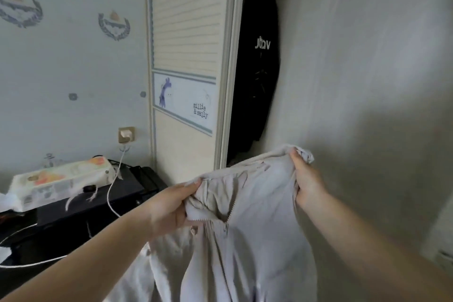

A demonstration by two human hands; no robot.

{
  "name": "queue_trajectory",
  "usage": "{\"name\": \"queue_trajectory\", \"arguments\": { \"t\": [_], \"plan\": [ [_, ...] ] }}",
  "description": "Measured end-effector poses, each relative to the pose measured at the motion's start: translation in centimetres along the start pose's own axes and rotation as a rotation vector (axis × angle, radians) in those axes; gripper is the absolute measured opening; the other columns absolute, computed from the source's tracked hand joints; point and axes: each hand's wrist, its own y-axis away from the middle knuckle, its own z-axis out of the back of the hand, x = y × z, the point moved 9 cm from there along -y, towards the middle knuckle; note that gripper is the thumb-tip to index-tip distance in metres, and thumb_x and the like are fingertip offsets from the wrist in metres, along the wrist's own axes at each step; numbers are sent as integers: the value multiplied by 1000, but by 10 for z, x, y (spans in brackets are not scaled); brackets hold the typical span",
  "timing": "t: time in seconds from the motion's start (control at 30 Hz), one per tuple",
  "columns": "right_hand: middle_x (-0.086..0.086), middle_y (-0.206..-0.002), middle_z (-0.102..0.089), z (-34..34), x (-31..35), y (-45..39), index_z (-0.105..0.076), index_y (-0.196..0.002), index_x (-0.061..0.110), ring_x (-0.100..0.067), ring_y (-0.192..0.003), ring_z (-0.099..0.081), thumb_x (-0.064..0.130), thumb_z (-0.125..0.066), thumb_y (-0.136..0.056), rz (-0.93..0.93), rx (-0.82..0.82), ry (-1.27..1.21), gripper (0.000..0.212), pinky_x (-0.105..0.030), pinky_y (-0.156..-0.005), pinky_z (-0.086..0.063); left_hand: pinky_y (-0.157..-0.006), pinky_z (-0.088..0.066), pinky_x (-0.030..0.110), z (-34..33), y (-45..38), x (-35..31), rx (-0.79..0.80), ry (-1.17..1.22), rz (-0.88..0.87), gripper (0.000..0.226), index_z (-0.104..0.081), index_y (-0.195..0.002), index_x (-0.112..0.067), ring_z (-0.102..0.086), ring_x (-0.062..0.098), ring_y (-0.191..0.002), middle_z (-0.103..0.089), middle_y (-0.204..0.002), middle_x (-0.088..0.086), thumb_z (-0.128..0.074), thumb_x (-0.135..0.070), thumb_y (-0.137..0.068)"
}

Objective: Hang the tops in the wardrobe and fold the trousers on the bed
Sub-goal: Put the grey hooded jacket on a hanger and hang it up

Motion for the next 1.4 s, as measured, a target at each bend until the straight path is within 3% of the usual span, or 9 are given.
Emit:
{"name": "queue_trajectory", "arguments": {
  "t": [0.23, 0.4, 0.57, 0.8, 0.9, 1.03, 1.13, 1.27, 1.4],
  "plan": [
    [-2, -71, -72, 15, 40, -30, -66, -92, 12, -13, -58, -69, 21, -62, -91, 74, -49, 80, 9, -22, -45, -51, -71, -59, 36, -26, -74, -66, 131, 74, -59, 35, -66, -109, -12, -72, 24, -84, -72, -103, 13, -48, -39, -93],
    [-15, -104, -69, 31, 77, -36, -65, -111, 3, -24, -86, -66, -3, -53, -91, 153, -41, 311, 24, -33, -75, -54, -69, -57, 32, -56, -114, -112, 185, 215, -111, 29, -63, -102, -15, -69, 19, -80, -71, -96, 6, -47, -39, -96],
    [-11, -103, -70, 58, 122, -44, -66, -106, 9, -22, -88, -65, 3, -57, -87, 248, -210, 507, 23, -24, -63, -50, -58, -58, 28, -93, -149, -148, 221, 267, -153, 24, -63, -96, -21, -71, 13, -70, -73, -88, -1, -47, -38, -97],
    [-12, -85, -57, 85, 187, -76, -58, -86, 10, -23, -78, -52, 19, -64, -88, 389, -423, 447, 11, -33, -69, -39, -71, -56, 31, -148, -194, -184, 307, 357, -173, 33, -56, -123, -24, -63, 15, -98, -64, -119, -1, -50, -40, -95],
    [-12, -83, -59, 89, 221, -97, -63, -85, 6, -23, -79, -53, 21, -63, -88, 474, -472, 493, 15, -29, -66, -38, -67, -58, 31, -172, -217, -203, 357, 381, -199, 29, -64, -106, -19, -67, 16, -92, -71, -103, 0, -50, -41, -95],
    [-6, -81, -62, 93, 281, -127, -69, -87, 12, -22, -79, -56, 27, -61, -90, 602, -589, 915, 18, -26, -62, -37, -58, -60, 37, -214, -254, -231, 427, 426, -246, 37, -72, -87, -14, -71, 18, -86, -73, -96, 5, -49, -41, -95],
    [0, -77, -60, 102, 325, -156, -63, -75, 23, -19, -74, -54, 29, -60, -88, 660, -655, 1121, 15, -25, -54, -36, -75, -56, 46, -247, -288, -251, 439, 412, -287, 39, -64, -112, -11, -60, 20, -112, -65, -117, 6, -48, -43, -95],
    [-7, -82, -64, 132, 360, -202, -62, -71, 19, -26, -83, -62, 19, -67, -85, 654, -643, 730, 15, -39, -82, -54, -92, -53, 43, -285, -326, -280, 465, 390, -350, 44, -62, -118, -9, -64, 23, -105, -68, -111, 11, -47, -44, -96],
    [-12, -81, -62, 141, 365, -250, -63, -70, 13, -23, -72, -55, 8, -60, -90, 583, -458, 235, 21, -32, -67, -52, -64, -61, 35, -307, -353, -310, 437, 422, -491, 15, -61, -82, -21, -71, 13, -76, -70, -84, 0, -56, -29, -94]
  ]
}}
